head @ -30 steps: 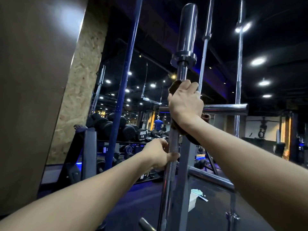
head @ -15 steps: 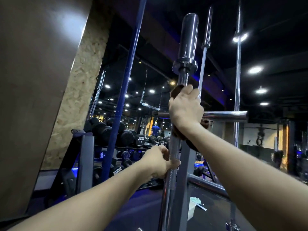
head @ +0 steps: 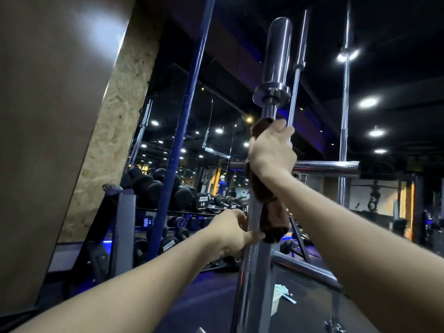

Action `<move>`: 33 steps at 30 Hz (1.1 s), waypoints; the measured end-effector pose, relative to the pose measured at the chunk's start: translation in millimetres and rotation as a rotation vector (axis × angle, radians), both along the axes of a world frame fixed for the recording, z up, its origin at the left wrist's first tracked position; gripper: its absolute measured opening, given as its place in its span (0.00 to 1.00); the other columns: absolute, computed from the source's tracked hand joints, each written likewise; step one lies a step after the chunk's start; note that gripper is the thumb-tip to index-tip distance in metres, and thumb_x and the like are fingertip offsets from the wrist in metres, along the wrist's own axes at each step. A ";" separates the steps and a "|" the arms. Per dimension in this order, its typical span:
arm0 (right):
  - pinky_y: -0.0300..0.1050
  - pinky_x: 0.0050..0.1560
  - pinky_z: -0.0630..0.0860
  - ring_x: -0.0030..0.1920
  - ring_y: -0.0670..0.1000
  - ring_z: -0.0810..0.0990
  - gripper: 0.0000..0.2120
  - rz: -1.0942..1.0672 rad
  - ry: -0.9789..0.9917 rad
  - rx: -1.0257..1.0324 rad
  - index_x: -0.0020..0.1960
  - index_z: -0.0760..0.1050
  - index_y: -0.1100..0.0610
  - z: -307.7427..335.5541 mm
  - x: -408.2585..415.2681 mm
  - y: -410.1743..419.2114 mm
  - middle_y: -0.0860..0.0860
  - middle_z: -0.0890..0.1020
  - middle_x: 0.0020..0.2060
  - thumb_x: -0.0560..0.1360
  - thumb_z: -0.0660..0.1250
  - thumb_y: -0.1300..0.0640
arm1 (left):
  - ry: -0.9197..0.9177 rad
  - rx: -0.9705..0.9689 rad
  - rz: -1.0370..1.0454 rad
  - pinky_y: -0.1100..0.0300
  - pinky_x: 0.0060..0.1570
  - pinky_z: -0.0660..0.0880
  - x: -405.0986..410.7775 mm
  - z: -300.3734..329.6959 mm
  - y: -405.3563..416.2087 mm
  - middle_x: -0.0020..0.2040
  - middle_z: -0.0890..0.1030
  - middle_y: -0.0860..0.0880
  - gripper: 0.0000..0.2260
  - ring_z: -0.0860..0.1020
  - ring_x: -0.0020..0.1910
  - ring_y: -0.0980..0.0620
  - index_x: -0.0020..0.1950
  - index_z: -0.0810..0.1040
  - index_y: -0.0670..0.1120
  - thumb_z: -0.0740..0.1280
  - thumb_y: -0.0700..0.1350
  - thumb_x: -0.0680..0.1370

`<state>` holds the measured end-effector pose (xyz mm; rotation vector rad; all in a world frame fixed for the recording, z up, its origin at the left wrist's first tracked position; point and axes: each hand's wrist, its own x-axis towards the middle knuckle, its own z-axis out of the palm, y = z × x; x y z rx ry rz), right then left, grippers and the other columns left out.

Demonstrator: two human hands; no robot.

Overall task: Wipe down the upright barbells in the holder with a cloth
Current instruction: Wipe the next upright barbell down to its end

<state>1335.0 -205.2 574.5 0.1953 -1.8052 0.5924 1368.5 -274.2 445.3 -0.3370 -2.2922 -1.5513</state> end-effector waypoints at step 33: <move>0.53 0.57 0.69 0.59 0.62 0.74 0.24 0.325 -0.601 0.197 0.64 0.59 0.61 -83.8 35.5 43.9 0.59 0.69 0.62 0.80 0.55 0.42 | 0.025 -0.006 0.112 0.48 0.49 0.79 22.5 -16.6 -10.0 0.36 0.78 0.46 0.08 0.76 0.36 0.49 0.41 0.75 0.45 0.74 0.39 0.72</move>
